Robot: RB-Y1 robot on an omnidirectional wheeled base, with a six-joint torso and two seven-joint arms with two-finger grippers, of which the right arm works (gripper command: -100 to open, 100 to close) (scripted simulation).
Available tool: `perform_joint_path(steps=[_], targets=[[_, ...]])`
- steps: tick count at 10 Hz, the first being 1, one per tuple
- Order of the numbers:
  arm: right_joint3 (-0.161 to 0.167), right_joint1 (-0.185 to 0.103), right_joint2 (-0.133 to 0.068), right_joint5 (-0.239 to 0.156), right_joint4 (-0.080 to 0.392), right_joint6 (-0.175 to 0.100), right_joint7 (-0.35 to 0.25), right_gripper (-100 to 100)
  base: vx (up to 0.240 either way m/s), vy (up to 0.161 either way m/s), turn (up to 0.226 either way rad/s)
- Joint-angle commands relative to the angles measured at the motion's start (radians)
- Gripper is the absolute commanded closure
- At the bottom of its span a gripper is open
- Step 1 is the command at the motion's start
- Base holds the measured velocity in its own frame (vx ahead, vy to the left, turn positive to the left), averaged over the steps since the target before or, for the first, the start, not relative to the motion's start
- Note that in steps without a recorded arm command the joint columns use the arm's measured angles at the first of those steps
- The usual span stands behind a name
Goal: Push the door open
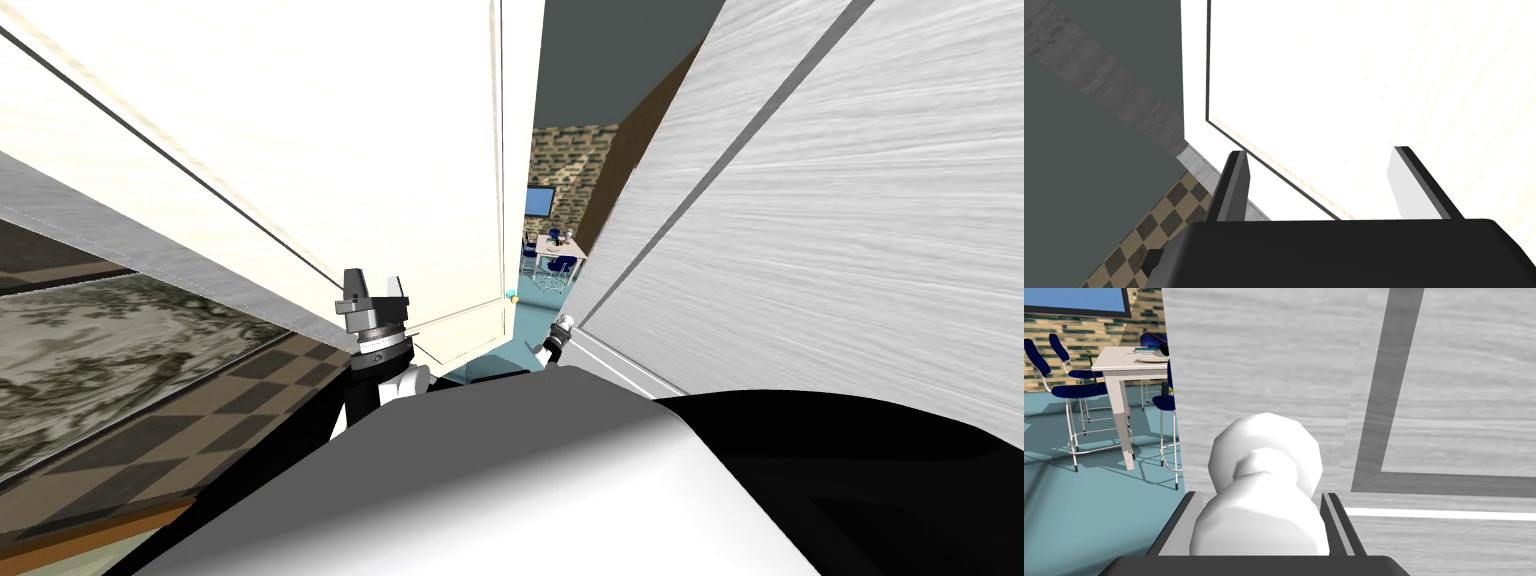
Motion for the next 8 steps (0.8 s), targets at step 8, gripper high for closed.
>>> perform_joint_path(steps=[8], targets=[[-0.027, -0.007, -0.052, 0.007, 0.008, -0.006, -0.003, 100, 0.012, -0.089, -0.022]])
